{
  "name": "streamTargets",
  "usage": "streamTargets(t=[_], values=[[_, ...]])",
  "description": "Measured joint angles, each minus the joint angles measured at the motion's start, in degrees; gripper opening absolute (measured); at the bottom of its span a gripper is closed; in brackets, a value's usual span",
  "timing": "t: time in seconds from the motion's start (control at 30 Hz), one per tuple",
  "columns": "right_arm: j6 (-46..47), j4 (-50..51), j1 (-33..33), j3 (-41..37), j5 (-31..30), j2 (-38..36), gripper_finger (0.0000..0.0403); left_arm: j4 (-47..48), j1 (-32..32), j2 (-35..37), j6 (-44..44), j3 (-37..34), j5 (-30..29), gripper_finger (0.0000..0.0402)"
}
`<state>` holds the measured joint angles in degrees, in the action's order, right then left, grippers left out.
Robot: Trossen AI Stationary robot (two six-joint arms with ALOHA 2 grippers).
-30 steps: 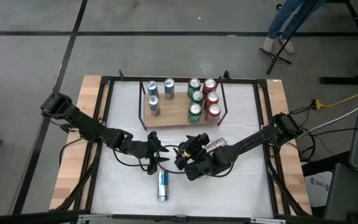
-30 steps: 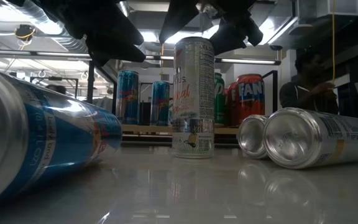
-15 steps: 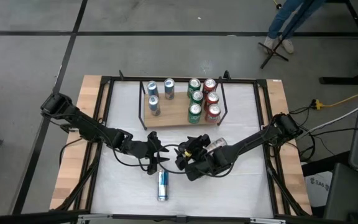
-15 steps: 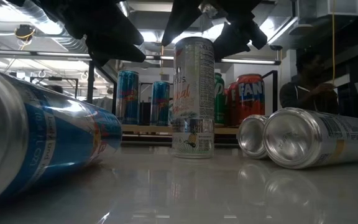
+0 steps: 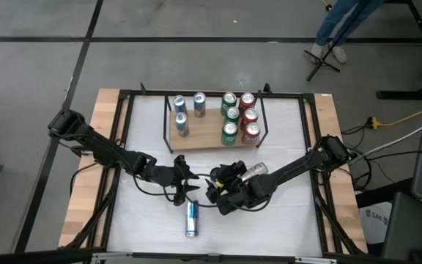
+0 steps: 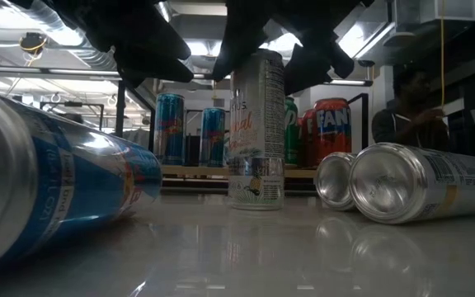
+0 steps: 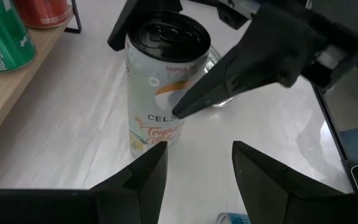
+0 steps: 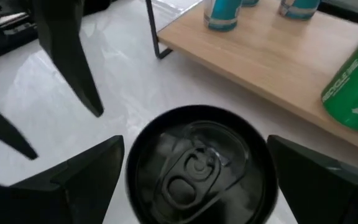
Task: Sort soda cans
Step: Put the white-yellow soda can on the shelf
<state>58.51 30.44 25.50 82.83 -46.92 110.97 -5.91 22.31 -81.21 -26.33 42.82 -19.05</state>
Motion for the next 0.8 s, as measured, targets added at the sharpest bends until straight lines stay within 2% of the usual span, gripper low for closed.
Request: streamTargets(t=[0.23, 0.37, 0.63, 0.8], values=[[0.0, -0.2, 0.0, 0.0, 1.7, 1.0, 0.0373, 0.1, 0.0, 0.0, 0.0, 0.0, 0.0, 0.0174], [0.0, -0.3, 0.0, 0.0, 1.9, 1.5, 0.0338, 0.1, 0.0, 0.0, 0.0, 0.0, 0.0, 0.0174], [-1.7, -0.5, 0.0, 0.0, 1.5, 1.5, 0.0237, 0.2, 0.0, 0.0, 0.0, 0.0, 0.0, 0.0174], [-4.3, -0.8, -0.4, 0.0, 1.9, 1.3, 0.0236, 0.3, 0.0, 0.0, 0.0, 0.0, 0.0, 0.0174]])
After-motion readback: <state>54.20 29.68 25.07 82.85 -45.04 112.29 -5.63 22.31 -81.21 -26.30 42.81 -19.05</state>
